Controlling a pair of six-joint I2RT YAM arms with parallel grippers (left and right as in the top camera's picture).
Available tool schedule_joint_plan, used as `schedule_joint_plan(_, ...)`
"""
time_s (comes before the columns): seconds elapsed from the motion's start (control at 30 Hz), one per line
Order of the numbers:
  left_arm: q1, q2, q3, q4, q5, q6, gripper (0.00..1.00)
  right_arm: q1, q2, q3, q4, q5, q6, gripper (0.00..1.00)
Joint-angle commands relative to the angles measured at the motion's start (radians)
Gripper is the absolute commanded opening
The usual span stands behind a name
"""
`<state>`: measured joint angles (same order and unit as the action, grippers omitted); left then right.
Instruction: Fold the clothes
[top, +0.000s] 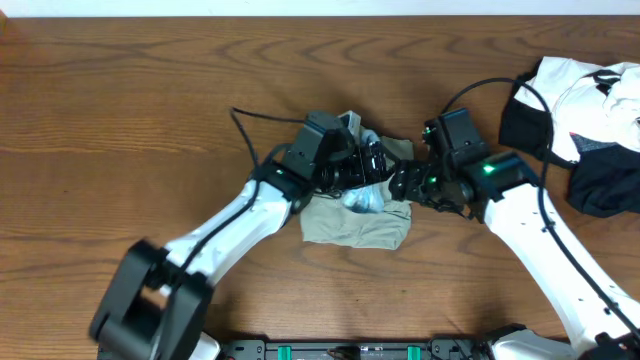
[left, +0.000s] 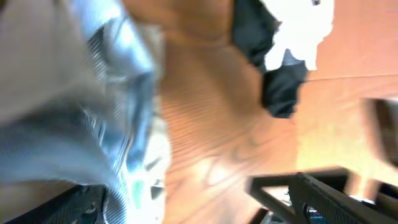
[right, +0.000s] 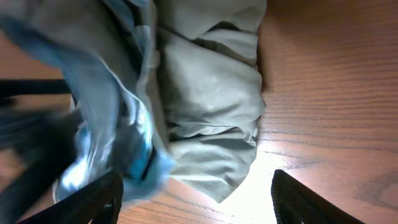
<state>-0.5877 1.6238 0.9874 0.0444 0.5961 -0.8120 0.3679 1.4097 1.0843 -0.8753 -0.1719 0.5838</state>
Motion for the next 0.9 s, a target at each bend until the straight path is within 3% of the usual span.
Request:
schedule_joint_plan(0.0,-0.024,-0.107,-0.007,-0.006,0.059,0.031,0.94,-0.010,-0.003,0.021,0.005,-0.019,-0.013,0.75)
schedule_joint_plan(0.23,-0.024,-0.261,-0.007,-0.021,0.059,0.034,0.94,-0.010,-0.003,0.021,0.008,-0.020,-0.013,0.75)
schedule_joint_plan(0.4,0.002,-0.346,-0.007,-0.064,0.037,0.053,0.94,-0.010,-0.003,0.021,0.065,-0.127,-0.017,0.75)
schedule_joint_plan(0.67,0.266,-0.467,-0.007,-0.375,-0.094,0.060,0.94,0.016,-0.003,0.044,0.172,-0.297,-0.070,0.70)
schedule_joint_plan(0.73,0.347,-0.484,-0.007,-0.469,-0.100,0.060,0.94,0.035,-0.003,0.047,0.239,-0.347,-0.069,0.63)
schedule_joint_plan(0.87,0.447,-0.483,-0.008,-0.619,-0.100,0.060,0.94,0.093,0.010,0.047,0.373,-0.380,-0.060,0.22)
